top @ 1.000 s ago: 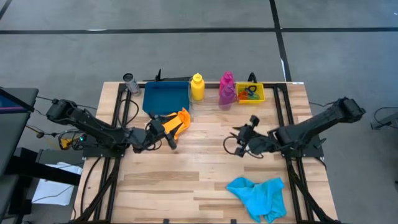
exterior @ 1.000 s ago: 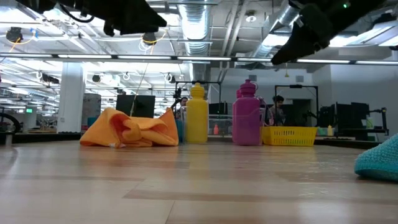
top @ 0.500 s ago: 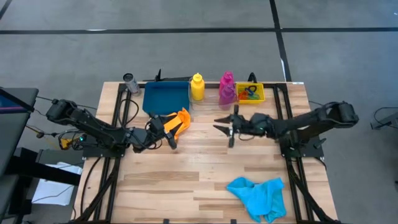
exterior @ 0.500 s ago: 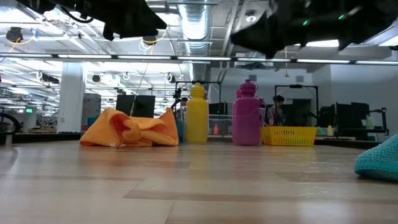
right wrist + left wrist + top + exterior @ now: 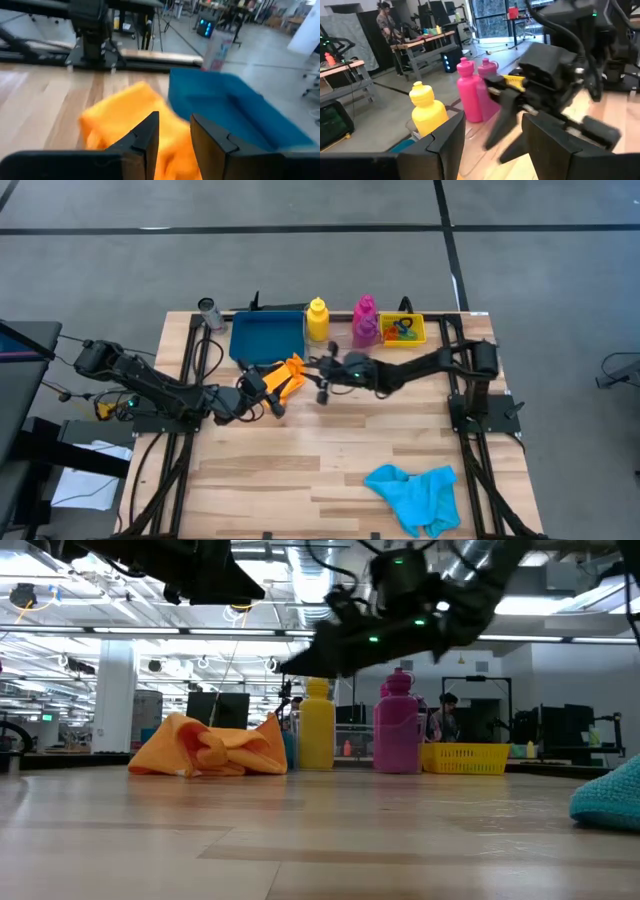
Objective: Pick & Place Sports Items
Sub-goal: Fold the orange towel
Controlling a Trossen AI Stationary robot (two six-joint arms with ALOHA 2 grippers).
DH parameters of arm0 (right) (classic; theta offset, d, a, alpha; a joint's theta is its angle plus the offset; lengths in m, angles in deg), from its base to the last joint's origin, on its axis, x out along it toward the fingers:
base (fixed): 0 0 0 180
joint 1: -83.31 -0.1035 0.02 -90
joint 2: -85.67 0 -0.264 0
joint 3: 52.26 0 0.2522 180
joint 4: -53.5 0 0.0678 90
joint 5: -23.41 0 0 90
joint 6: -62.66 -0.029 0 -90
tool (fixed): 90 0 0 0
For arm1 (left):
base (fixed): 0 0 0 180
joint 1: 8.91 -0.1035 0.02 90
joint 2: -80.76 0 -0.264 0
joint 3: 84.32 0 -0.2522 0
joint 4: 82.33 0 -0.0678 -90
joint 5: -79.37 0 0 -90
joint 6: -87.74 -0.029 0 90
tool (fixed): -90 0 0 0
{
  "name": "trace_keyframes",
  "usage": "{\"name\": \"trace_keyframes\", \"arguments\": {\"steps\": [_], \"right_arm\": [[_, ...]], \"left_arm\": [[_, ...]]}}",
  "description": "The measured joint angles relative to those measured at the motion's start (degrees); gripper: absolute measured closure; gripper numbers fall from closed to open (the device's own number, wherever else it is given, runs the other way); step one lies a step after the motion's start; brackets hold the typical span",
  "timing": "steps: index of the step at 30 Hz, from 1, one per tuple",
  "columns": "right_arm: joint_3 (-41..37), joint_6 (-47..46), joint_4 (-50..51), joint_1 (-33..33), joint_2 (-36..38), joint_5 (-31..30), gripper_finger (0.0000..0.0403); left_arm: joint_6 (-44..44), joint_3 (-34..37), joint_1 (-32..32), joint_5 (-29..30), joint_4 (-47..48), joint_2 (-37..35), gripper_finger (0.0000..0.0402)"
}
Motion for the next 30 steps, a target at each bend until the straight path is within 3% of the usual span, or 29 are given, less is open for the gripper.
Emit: {"name": "trace_keyframes", "arguments": {"steps": [8,13,20,25,30], "right_arm": [[13.11,-3.19,14.99,3.73,-3.67,-0.92,0.03],[16.95,-4.89,24.01,6.27,-3.66,-0.74,0.03],[17.39,-5.65,25.71,6.84,-3.65,2.38,0.03],[17.39,-5.65,25.32,6.95,-3.65,8.89,0.03],[17.39,-6.16,24.86,7.14,-3.7,8.69,0.03]], "left_arm": [[-4.85,0.0,1.1,7.81,0.62,-0.58,0.0211],[-7.75,0.03,1.45,13.36,0.85,-2.05,0.0211],[-7.64,-0.02,1.17,14.57,0.34,-3.69,0.0211],[-7.55,0.02,1.3,14.49,0.49,-3.85,0.0211],[-7.55,0.02,1.3,14.49,0.56,-3.8,0.0211]]}}
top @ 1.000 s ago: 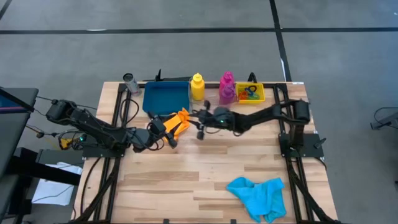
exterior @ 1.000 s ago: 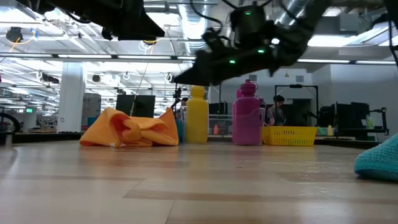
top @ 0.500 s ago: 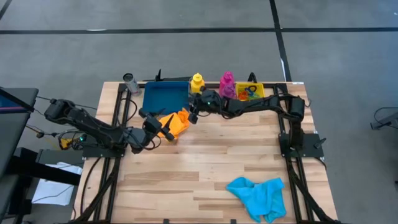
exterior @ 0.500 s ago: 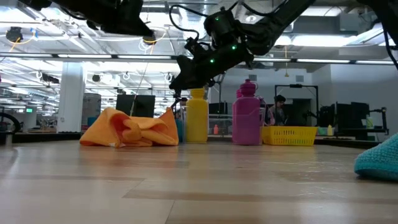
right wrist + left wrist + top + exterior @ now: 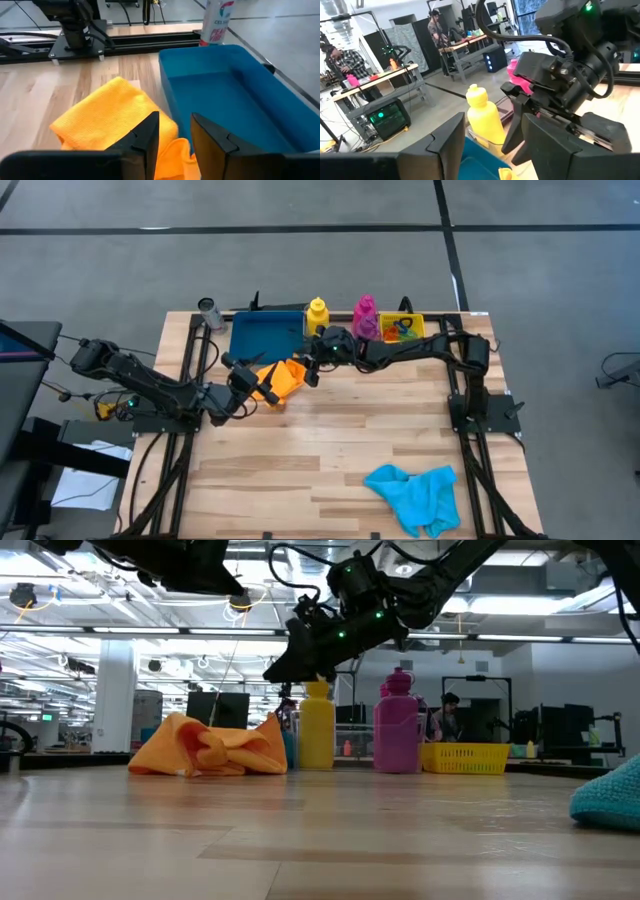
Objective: Pick & Place Sports Items
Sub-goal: Fold the orange towel
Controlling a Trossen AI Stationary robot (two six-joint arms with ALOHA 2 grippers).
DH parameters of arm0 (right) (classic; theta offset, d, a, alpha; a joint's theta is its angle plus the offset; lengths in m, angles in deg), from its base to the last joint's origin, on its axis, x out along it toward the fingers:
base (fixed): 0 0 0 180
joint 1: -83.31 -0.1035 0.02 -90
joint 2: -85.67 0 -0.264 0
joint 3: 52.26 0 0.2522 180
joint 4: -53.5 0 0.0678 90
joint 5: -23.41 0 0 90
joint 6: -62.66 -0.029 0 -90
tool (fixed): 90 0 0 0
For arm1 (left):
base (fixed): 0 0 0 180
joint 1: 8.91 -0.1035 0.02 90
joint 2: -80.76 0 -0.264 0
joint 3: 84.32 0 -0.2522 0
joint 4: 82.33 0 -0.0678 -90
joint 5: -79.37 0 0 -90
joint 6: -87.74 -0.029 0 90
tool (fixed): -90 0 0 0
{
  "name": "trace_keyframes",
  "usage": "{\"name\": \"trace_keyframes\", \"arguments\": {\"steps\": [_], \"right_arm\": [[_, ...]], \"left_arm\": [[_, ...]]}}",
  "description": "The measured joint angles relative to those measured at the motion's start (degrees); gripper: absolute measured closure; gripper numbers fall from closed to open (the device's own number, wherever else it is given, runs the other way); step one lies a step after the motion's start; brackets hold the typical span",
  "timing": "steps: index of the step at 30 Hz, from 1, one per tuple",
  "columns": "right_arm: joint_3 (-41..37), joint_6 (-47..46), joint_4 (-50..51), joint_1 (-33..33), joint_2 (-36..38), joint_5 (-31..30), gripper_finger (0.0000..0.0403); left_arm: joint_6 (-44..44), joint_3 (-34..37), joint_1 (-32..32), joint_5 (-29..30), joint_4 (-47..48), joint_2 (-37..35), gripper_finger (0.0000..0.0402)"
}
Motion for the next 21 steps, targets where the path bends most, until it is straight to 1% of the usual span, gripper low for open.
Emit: {"name": "trace_keyframes", "arguments": {"steps": [2,4,6,11,13,17,21], "right_arm": [[0.47,-0.14,-1.16,0.55,-1.25,-0.07,0.03],[1.38,-0.26,-0.21,1.2,-2.27,-0.41,0.03],[4.64,-1.09,-0.16,1.5,-4.06,-0.46,0.03],[13.54,-1.64,12.31,1.31,-8.75,0.65,0.03],[15.31,-1.64,13.88,1.02,-10.19,0.63,0.03],[15.65,-1.66,13.58,0.93,-10.27,0.19,0.03],[15.56,-1.66,15.09,0.82,-10.31,-4.35,0.03]], "left_arm": [[0.0,0.0,0.0,0.01,-0.04,0.0,0.0211],[0.0,0.0,0.0,0.02,-0.02,0.0,0.0211],[0.0,0.0,0.0,0.0,-0.02,0.0,0.0211],[0.02,0.0,0.0,0.02,-0.18,0.0,0.0211],[0.02,0.0,0.0,0.02,-0.22,0.0,0.0211],[0.02,0.0,0.0,0.02,-0.17,0.0,0.0211],[0.02,0.0,0.0,0.03,-0.07,0.0,0.0211]]}}
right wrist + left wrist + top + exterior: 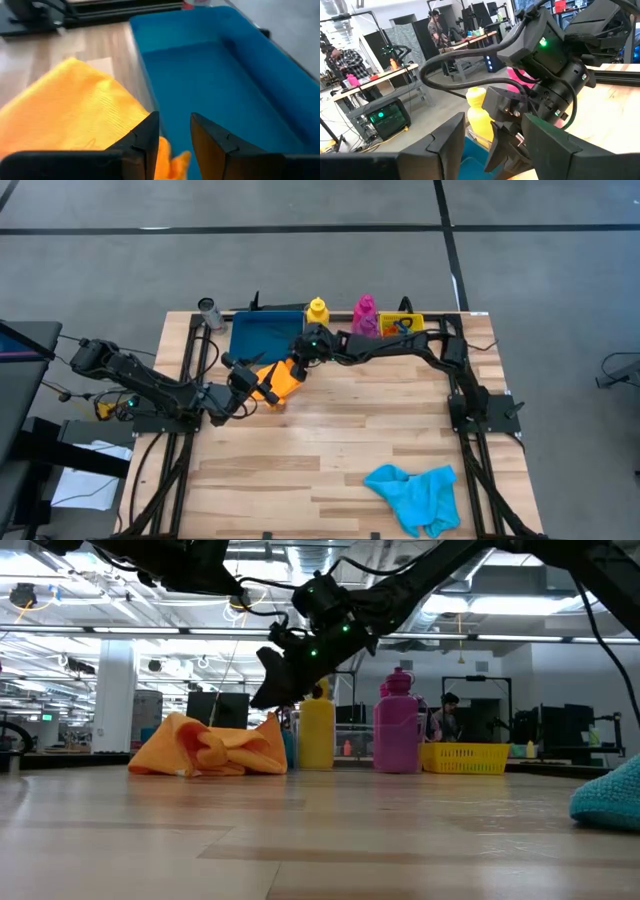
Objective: Pick & Place Sports Items
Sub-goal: Fold the orange towel
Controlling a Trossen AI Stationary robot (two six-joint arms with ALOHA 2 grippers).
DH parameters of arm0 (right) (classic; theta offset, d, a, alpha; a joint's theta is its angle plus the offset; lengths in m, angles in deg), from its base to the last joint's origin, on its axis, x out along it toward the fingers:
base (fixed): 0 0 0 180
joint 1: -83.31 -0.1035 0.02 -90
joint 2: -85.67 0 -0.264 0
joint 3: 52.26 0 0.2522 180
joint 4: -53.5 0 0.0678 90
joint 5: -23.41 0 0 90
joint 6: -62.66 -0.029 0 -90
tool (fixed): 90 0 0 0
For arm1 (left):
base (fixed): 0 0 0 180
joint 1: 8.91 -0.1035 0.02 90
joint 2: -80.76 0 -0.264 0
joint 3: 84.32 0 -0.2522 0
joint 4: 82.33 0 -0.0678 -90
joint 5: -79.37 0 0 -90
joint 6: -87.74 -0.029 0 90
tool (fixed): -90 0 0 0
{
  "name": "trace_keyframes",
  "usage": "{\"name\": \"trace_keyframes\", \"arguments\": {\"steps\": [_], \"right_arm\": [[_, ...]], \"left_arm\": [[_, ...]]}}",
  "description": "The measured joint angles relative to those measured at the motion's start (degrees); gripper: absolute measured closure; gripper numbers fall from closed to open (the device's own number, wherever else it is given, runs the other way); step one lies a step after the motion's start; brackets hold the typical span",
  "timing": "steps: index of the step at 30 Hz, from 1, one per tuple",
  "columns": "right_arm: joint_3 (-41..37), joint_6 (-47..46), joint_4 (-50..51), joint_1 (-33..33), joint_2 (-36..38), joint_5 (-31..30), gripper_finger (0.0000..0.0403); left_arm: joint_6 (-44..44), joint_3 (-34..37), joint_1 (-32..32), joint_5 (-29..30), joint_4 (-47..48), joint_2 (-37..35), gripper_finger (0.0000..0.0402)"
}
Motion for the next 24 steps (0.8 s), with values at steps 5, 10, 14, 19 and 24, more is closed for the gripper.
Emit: {"name": "trace_keyframes", "arguments": {"steps": [5,10,14,19,24], "right_arm": [[0.0,0.0,0.92,0.11,0.0,-2.35,0.03],[0.0,0.0,2.39,0.02,0.0,-2.42,0.03],[0.0,0.0,3.49,0.02,0.0,-2.42,0.03],[0.0,0.0,3.93,0.11,0.0,-2.42,0.03],[0.0,0.0,4.0,0.04,0.0,-2.41,0.0315]], "left_arm": [[0.0,0.0,0.0,-0.01,0.0,0.0,0.0211],[0.02,0.0,0.0,-0.01,0.02,0.0,0.0211],[0.02,0.0,0.0,-0.01,0.02,0.0,0.0211],[0.02,0.0,0.0,-0.01,0.02,0.02,0.0211],[0.02,0.0,0.0,-0.01,0.02,0.02,0.0211]]}}
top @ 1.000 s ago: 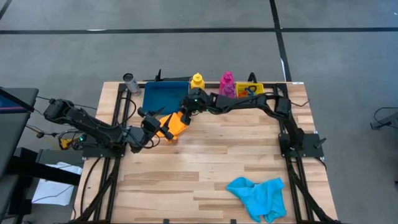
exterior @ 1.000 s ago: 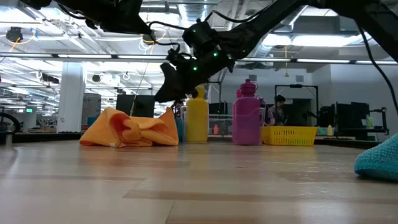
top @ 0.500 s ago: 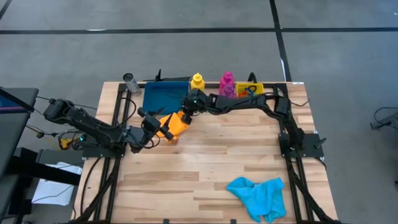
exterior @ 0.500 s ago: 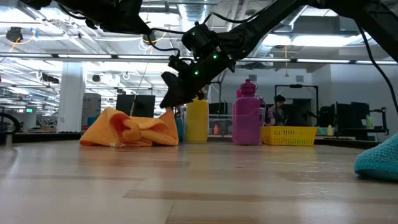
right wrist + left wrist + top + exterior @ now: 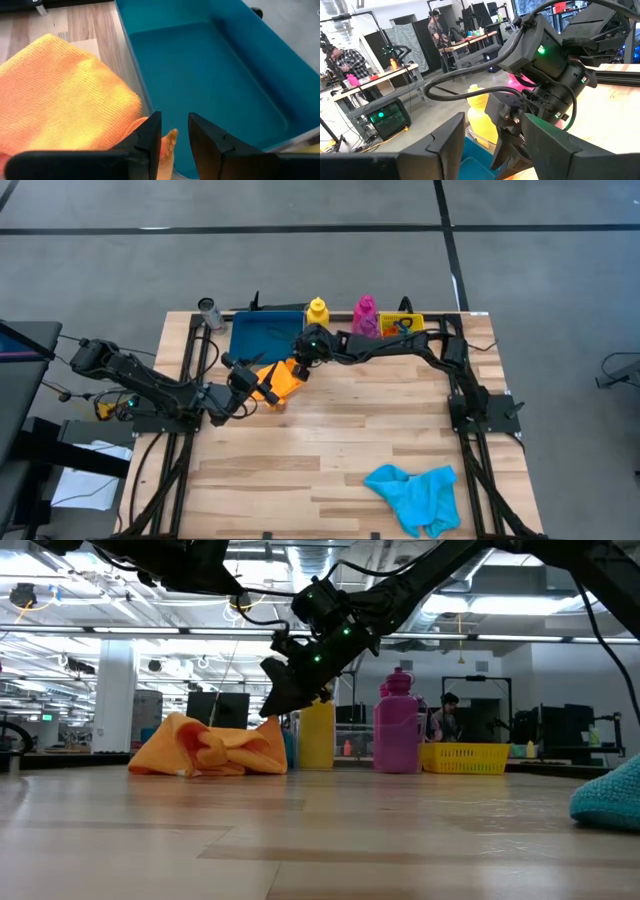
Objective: Pick & Place Sports Items
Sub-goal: Fold the orange towel
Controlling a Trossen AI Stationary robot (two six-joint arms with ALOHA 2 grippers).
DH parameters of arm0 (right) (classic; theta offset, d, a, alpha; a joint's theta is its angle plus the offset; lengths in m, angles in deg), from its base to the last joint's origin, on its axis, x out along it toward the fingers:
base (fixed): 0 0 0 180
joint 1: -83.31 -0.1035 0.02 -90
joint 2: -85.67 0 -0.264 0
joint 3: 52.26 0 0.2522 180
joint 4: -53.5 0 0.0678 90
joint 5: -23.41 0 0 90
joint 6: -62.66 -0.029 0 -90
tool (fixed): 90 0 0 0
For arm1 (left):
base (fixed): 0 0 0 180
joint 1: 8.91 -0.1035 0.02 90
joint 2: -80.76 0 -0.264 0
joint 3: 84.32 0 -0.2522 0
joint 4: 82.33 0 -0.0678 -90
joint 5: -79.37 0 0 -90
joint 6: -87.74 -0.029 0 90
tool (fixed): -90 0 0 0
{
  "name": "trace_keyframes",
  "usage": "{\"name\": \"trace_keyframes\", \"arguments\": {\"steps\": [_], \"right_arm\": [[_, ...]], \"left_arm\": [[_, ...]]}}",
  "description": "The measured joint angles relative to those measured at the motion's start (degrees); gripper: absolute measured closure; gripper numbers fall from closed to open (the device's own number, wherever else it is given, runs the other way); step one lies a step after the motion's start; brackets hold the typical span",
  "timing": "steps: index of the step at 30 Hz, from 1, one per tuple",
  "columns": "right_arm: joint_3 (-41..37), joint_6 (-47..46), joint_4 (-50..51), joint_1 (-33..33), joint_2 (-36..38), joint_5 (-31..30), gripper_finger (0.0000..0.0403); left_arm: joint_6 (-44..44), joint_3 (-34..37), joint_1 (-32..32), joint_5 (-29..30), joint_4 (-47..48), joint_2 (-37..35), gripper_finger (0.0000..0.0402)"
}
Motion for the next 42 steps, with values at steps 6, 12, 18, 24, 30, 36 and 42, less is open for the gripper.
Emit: {"name": "trace_keyframes", "arguments": {"steps": [6,12,18,24,30,36,42], "right_arm": [[0.0,0.04,0.26,-0.04,0.0,0.01,0.0382],[-0.02,1.4,0.75,-0.07,0.0,0.01,0.04],[-0.11,1.58,4.73,-0.96,3.52,-3.17,0.0401],[-0.07,3.13,9.87,-5.34,8.67,-15.86,0.0402],[-0.04,3.26,12.07,-9.79,13.81,-23.87,0.0402],[-0.07,0.95,21.29,-14.33,21.46,-36.05,0.0403],[-0.01,-5.6,29.18,-16.62,31.05,-40.02,0.0403]], "left_arm": [[0.02,0.0,0.0,0.0,0.0,0.0,0.0211],[0.0,0.0,0.0,0.0,0.0,0.0,0.0211],[0.02,0.0,0.0,0.0,0.02,0.0,0.0211],[0.02,0.0,0.0,-0.01,0.07,0.02,0.0211],[0.02,0.0,0.0,0.0,0.07,0.02,0.0211],[-0.05,0.0,-0.03,0.58,0.03,-0.09,0.0211],[0.19,-0.02,-0.07,1.41,-0.76,-1.97,0.0211]]}}
